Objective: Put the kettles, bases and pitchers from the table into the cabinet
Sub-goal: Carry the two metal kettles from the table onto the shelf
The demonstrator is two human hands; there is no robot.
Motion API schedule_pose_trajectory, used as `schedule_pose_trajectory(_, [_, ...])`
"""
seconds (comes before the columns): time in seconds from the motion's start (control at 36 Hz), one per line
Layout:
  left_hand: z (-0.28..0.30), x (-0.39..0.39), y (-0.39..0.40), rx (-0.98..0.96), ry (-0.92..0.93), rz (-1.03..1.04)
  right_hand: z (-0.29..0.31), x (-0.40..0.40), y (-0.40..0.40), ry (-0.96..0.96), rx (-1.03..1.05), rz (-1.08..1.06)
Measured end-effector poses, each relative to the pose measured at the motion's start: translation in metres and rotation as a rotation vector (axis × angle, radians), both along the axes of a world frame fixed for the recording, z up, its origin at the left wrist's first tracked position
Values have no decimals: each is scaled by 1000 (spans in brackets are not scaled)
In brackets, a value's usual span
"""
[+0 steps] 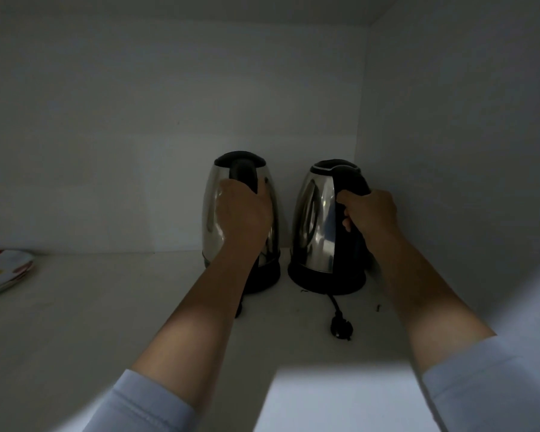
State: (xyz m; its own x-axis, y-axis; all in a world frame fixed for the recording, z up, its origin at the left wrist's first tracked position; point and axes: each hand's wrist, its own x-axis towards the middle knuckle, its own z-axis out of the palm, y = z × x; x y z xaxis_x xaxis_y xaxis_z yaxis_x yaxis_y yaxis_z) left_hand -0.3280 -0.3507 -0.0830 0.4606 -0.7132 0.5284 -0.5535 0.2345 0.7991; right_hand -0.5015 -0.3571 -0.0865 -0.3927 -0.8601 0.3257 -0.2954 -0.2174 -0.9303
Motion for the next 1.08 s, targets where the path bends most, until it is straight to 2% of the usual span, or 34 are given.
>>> schedule_pose_trajectory(0.25, [1,0,3,68,72,-65,1,-2,2,107,9,-24])
schedule_pose_trajectory(0.5, [-13,3,21,24,147,-128,-6,11,23,136,-20,-112])
schedule_pose_trajectory(0.83, [-1,15,84,-100,272,-141,-17,55,97,0,-213,-189])
schedule_pose_trajectory(1.08, [-21,46,176,-120,422,-218,-41,100,183,-237,-224,-46])
